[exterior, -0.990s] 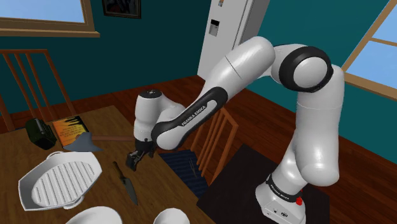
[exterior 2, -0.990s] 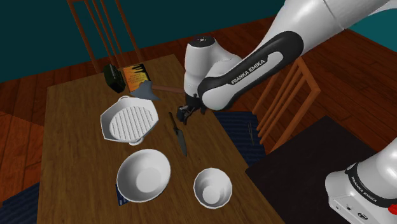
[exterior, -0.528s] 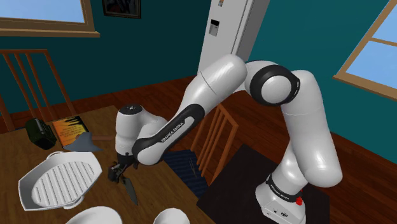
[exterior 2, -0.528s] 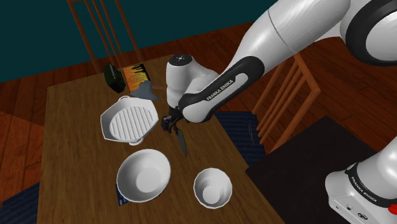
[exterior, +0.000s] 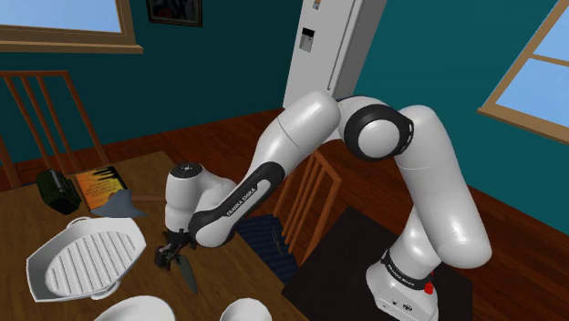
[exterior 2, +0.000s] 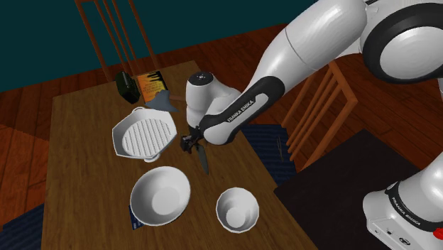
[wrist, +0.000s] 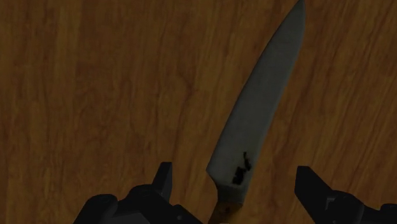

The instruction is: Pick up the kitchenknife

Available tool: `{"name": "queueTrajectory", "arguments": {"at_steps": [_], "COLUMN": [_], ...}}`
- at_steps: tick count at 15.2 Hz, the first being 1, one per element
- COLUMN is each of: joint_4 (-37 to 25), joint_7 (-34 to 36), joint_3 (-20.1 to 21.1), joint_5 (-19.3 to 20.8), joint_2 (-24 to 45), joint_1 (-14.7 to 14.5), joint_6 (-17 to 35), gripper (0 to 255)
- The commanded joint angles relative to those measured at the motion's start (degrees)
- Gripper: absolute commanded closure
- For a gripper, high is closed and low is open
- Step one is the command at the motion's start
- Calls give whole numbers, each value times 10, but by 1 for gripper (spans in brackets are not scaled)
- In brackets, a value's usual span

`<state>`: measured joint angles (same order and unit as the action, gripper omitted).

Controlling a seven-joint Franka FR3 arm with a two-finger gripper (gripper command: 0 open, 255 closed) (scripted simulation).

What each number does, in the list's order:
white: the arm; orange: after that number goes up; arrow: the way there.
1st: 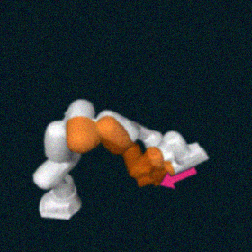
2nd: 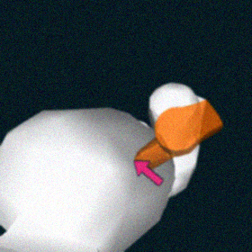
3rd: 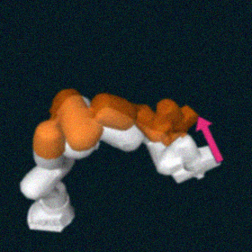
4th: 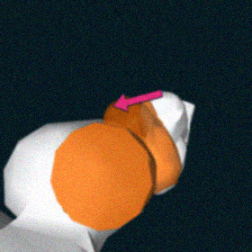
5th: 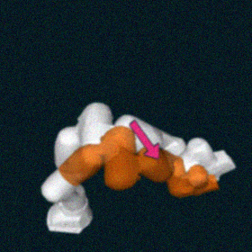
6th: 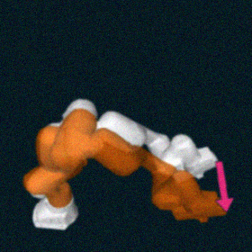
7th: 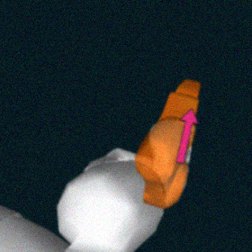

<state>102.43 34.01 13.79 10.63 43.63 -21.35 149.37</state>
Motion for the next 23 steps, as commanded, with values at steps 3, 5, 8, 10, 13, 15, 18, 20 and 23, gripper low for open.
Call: {"name": "queueTrajectory", "arguments": {"at_steps": [3,5,8,10,13,15,18,20,23], "joint_4": [-1,1,2,-2,4,8,12,14,17], "joint_7": [0,0,0,0,-2,-3,-5,-6,-8], "joint_3": [-1,0,0,-1,4,7,12,15,20], "joint_5": [0,0,0,0,-3,-6,-10,-13,-18], "joint_2": [2,1,-2,3,-16,-29,-47,-59,-76], "joint_1": [0,0,0,-1,3,6,9,12,15], "joint_6": [2,2,1,1,-12,-21,-35,-44,-59], "gripper": [255,255,255,255,255,255,255,255,255]}}
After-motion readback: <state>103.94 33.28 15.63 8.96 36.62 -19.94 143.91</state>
